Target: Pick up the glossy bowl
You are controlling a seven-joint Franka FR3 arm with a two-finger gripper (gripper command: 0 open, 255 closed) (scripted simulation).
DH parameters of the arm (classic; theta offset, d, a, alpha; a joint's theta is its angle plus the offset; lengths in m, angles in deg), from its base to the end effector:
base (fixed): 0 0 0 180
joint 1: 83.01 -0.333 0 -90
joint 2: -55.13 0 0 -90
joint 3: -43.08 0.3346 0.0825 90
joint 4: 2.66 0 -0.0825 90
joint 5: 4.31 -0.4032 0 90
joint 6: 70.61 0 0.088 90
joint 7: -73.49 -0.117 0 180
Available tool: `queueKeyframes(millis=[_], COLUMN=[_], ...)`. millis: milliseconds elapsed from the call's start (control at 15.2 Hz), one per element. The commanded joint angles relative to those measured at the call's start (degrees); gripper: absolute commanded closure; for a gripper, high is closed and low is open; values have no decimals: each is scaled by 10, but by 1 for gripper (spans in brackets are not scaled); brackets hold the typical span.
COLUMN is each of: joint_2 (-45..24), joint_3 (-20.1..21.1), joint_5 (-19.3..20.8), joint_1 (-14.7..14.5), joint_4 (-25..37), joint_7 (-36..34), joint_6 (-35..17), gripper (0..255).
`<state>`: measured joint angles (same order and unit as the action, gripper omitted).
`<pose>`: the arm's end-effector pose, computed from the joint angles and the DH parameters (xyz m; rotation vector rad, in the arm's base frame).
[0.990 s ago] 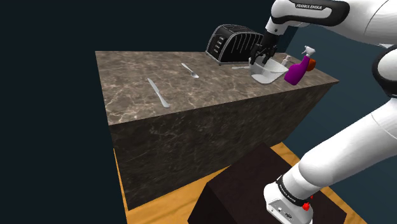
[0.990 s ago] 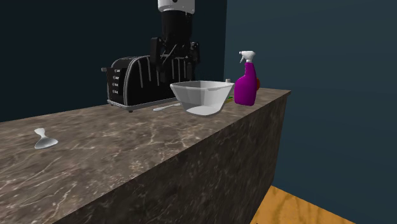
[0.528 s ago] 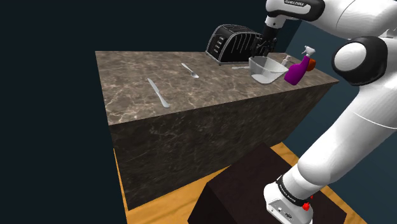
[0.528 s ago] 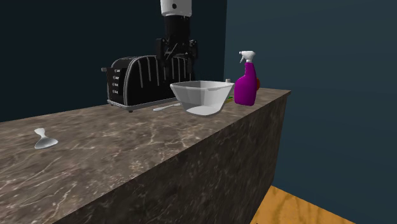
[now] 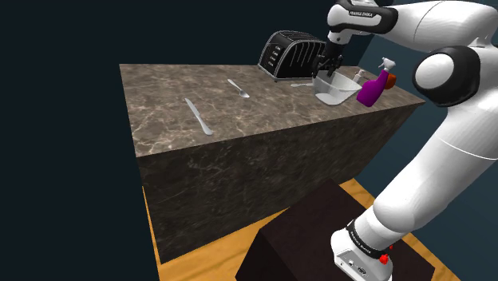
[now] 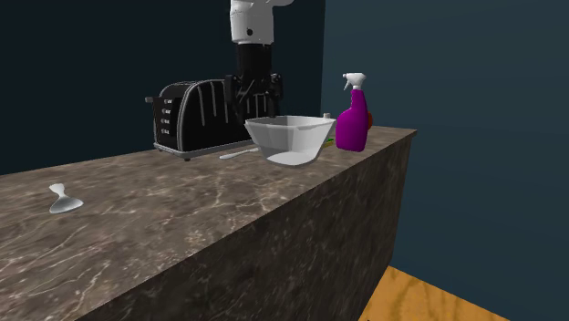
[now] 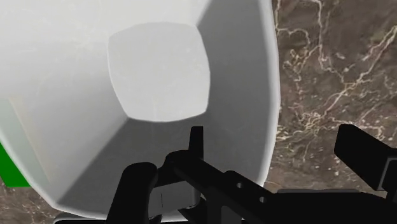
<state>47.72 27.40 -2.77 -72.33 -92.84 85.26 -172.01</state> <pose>0.5676 -0.2733 0.5748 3.0363 -0.3767 0.0724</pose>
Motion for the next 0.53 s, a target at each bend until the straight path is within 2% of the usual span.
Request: queueKeyframes(millis=[0, 66, 462], joint_2=[1, -1, -1], joint_3=[0, 0, 0], joint_5=[0, 0, 0], joint_1=[0, 0, 0], joint_4=[-7, -5, -5], joint_7=[0, -1, -1], joint_6=[-7, -6, -6], gripper=[0, 255, 255])
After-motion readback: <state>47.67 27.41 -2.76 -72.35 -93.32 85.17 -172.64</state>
